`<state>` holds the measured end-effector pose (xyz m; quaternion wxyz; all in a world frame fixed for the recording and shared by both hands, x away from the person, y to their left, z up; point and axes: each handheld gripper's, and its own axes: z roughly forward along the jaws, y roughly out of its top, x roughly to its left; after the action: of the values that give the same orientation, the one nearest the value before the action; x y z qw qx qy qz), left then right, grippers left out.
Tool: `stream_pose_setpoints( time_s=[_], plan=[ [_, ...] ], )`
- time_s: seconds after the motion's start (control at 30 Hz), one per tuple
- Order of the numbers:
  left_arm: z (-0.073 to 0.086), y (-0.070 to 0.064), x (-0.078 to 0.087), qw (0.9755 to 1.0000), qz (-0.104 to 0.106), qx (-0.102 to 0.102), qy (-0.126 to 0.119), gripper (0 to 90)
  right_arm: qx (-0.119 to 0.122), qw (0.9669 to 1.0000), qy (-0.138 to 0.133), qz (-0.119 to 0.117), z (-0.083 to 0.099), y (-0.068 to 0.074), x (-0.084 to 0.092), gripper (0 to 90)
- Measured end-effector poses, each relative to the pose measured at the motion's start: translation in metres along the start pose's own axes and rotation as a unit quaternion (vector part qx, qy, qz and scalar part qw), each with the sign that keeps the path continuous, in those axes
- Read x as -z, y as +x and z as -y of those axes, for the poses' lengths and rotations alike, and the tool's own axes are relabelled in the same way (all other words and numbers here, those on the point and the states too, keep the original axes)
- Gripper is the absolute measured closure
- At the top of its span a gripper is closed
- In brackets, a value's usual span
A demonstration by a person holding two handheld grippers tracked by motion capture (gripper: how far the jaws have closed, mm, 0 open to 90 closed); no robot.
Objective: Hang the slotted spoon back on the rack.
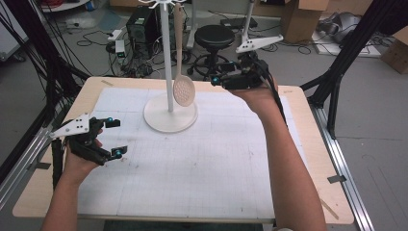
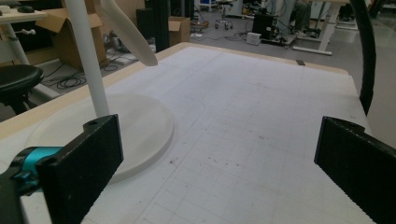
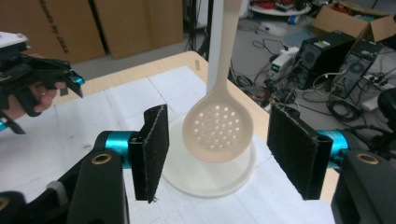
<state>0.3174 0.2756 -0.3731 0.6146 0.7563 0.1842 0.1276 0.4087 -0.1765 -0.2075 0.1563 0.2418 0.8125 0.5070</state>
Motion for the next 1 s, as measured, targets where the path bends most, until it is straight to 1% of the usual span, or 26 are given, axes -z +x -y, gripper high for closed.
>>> stream_pose_setpoints(
  time_s=[0.07,0.13,0.17,0.23,0.27,0.3,0.37,0.43,0.57,0.67,0.73,0.9,0.97,1.0],
  plan=[
    [0.000,0.000,0.000,1.0000,0.001,-0.004,0.002,1.7,0.001,1.0000,-0.009,-0.001,0.009,0.002,0.004,36.2],
    [0.000,0.000,-0.001,1.0000,0.001,-0.001,0.002,1.7,-0.001,0.9998,-0.021,-0.001,0.019,0.003,0.009,35.2],
    [0.001,0.001,-0.001,1.0000,0.001,-0.002,0.003,1.7,-0.006,0.9997,-0.023,-0.001,0.022,0.003,0.011,34.1],
    [0.001,0.000,-0.002,1.0000,0.001,-0.001,0.005,1.7,-0.004,0.9996,-0.029,0.004,0.029,0.005,0.016,33.6],
    [0.001,0.000,-0.002,1.0000,0.001,-0.001,0.004,1.7,-0.003,0.9995,-0.031,0.005,0.036,0.007,0.021,32.4],
    [0.001,0.000,-0.002,1.0000,0.001,-0.001,0.004,1.7,-0.003,0.9995,-0.031,0.005,0.036,0.007,0.021,32.4],
    [0.001,0.000,-0.002,1.0000,0.001,-0.001,0.004,1.7,0.001,0.9995,-0.030,0.009,0.041,0.009,0.023,32.2],
    [0.001,0.000,-0.002,1.0000,-0.002,-0.002,0.004,1.6,-0.003,0.9994,-0.033,0.008,0.049,0.011,0.025,31.6],
    [0.002,0.000,-0.002,1.0000,-0.002,-0.004,0.006,1.7,-0.008,0.9995,-0.028,0.010,0.066,0.013,0.028,30.1],
    [0.002,0.000,-0.002,1.0000,-0.002,-0.002,0.007,1.7,-0.015,0.9995,-0.025,0.012,0.078,0.015,0.030,29.1],
    [0.002,0.000,-0.002,1.0000,-0.002,-0.001,0.006,1.7,-0.019,0.9994,-0.026,0.009,0.086,0.016,0.032,28.8],
    [0.003,0.001,-0.004,1.0000,-0.001,-0.002,0.009,1.7,-0.023,0.9994,-0.021,0.015,0.104,0.021,0.036,27.7],
    [0.003,0.000,-0.004,1.0000,-0.002,0.000,0.009,1.7,-0.016,0.9995,-0.014,0.023,0.108,0.022,0.037,27.3],
    [0.003,0.000,-0.005,1.0000,-0.001,0.000,0.010,1.7,-0.018,0.9995,-0.016,0.022,0.111,0.023,0.038,27.2]
  ],
)
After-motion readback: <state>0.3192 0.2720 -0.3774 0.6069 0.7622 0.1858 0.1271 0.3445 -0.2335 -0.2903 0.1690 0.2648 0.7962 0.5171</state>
